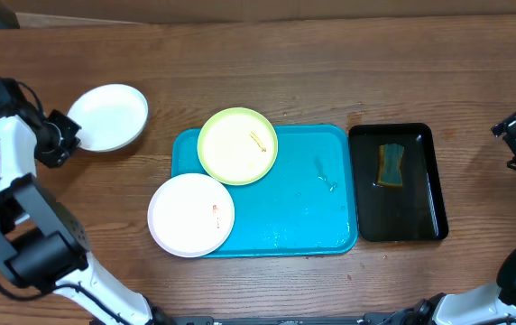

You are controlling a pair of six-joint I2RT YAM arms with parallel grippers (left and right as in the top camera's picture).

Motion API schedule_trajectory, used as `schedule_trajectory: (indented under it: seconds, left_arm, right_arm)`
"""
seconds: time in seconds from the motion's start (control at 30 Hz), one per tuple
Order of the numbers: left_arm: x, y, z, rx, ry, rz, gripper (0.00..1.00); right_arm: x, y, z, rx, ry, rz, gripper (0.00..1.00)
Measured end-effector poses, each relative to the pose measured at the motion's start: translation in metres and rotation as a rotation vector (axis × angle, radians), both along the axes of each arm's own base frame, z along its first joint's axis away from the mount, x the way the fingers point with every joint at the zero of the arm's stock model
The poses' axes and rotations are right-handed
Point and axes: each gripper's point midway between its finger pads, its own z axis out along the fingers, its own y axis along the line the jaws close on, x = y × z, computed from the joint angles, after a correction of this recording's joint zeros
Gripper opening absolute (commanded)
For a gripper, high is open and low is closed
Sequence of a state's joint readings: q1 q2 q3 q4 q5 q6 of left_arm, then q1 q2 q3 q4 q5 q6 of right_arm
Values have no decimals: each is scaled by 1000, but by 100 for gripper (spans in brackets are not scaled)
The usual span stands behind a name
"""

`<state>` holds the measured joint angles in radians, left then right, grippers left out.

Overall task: Clean dirty plates on tray and stack at the side
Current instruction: 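Swing the held white plate left and set it on the table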

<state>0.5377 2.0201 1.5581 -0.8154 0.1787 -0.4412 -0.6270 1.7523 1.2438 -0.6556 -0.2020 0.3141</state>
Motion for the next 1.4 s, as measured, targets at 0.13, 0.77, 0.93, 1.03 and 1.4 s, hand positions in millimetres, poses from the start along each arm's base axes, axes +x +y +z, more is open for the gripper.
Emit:
schedule_trajectory:
  seconds: [0.13, 0.77, 0.93, 1.03, 1.4]
  left_arm:
    - [8, 4, -20, 2, 0, -5, 51]
    - [-18, -124, 106, -228, -33, -339, 63]
    - [-37, -189, 111, -214, 68, -544, 78]
    - [-41, -213, 104, -152, 118, -633, 80]
    - [-23, -254, 99, 37, 91, -791, 80]
  right_arm:
    - [0, 0, 0, 0, 0, 0, 100]
    - [0, 0, 0, 0, -1, 0, 100]
    - [0, 0, 0, 0, 0, 0, 100]
    - [0, 0, 0, 0, 0, 0, 100]
    - [0, 0, 0, 0, -1, 0, 100]
